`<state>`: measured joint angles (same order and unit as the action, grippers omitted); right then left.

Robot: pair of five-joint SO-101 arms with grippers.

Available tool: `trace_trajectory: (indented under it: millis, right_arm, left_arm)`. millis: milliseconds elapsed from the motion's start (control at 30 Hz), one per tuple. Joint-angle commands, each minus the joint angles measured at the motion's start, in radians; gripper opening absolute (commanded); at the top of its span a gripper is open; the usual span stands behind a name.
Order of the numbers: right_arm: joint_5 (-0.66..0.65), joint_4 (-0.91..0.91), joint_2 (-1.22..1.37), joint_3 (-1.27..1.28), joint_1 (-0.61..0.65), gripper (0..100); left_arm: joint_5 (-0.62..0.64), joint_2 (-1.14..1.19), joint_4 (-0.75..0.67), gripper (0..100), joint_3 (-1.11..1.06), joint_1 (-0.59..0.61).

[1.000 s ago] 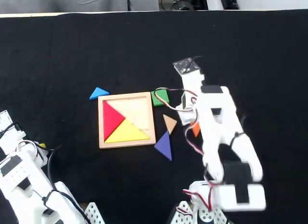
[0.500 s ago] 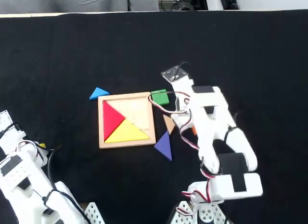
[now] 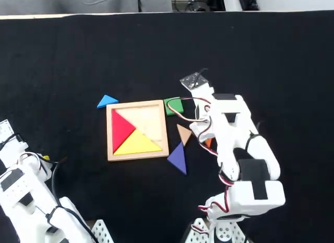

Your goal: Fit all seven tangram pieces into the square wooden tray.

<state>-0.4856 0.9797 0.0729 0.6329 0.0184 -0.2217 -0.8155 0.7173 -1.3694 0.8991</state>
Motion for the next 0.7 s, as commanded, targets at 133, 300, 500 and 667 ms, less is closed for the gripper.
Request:
trace_trajectory:
  millis: [133,300,500,667]
  right_arm:
    - [0.015,0.003,-0.111,-0.012,-0.020,21.5]
    - [0.012,0.048,-0.269,0.047,0.078,21.5]
    - [-0.048,0.049,-0.306,0.096,0.178,21.2]
    - [-0.052,0.043,-0.196,0.051,0.118,21.2]
  left_arm:
    - [-0.006,-0.017,-0.011,24,0.025,-0.008]
    - [-0.005,-0.017,-0.011,24,0.025,-0.008]
    - [-0.005,-0.017,-0.011,24,0.025,-0.008]
    - [-0.006,-0.017,-0.011,24,0.025,-0.008]
